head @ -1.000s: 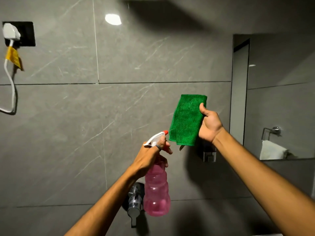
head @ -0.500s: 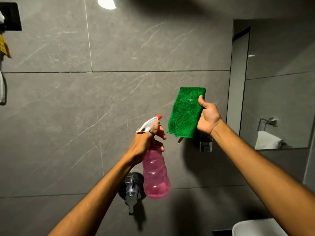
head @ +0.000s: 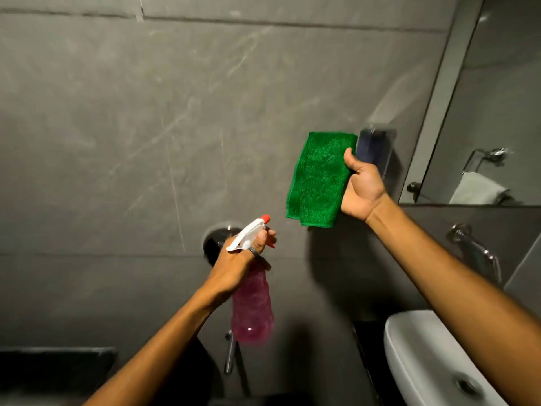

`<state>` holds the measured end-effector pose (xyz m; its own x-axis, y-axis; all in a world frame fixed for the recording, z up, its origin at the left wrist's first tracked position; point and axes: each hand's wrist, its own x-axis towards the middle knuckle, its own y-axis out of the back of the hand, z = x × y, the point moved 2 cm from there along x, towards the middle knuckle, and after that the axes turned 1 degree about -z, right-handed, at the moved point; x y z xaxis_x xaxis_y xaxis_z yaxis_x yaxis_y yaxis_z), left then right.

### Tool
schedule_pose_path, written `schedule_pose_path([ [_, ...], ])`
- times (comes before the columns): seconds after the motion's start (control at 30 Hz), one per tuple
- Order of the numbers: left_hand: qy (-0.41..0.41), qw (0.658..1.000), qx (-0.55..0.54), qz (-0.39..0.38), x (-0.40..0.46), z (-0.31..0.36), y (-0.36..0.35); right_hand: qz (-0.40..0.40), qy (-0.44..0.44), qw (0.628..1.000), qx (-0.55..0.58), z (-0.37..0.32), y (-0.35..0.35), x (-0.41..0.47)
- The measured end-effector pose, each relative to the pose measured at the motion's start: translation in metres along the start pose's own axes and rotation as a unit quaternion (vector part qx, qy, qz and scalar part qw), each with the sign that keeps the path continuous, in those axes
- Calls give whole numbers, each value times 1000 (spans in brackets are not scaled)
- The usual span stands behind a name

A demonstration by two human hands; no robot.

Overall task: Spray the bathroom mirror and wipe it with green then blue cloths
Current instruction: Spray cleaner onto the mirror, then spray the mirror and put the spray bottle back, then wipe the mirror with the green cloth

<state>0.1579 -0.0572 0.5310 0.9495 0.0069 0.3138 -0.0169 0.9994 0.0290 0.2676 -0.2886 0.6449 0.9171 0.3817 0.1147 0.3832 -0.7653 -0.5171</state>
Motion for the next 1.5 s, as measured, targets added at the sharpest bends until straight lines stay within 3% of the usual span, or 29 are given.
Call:
schedule_pose_path([
  [0.1, 119, 990, -13, 76, -45, -66, 10, -3, -65, 998, 18, 55, 15, -13],
  [0.23, 261, 947, -71, 171, -116, -156, 14, 0, -153, 986, 61, 146, 44, -44],
  [0.37, 346, 907, -12, 238, -174, -228, 35, 60, -248, 964, 79, 255, 71, -83],
  [0.5, 399, 883, 33, 247, -203, -288, 47, 125, -309, 940, 71, 334, 86, -121],
  [0.6, 424, 874, 64, 230, -217, -327, 46, 173, -308, 931, 91, 372, 96, -142],
  [0.93, 459, 860, 33, 218, -237, -394, 53, 224, -291, 924, 104, 397, 125, -156],
  [1.07, 443, 870, 49, 210, -241, -401, 56, 236, -287, 924, 90, 394, 133, -152],
  [1.27, 378, 880, 102, 268, -250, -367, 50, 228, -254, 934, 110, 358, 127, -144],
  [1.4, 160, 943, 267, 116, -207, -326, 28, 221, -206, 944, 132, 309, 119, -139],
  [1.5, -33, 920, 391, 27, -130, -282, -8, 206, -168, 955, 132, 253, 122, -131],
])
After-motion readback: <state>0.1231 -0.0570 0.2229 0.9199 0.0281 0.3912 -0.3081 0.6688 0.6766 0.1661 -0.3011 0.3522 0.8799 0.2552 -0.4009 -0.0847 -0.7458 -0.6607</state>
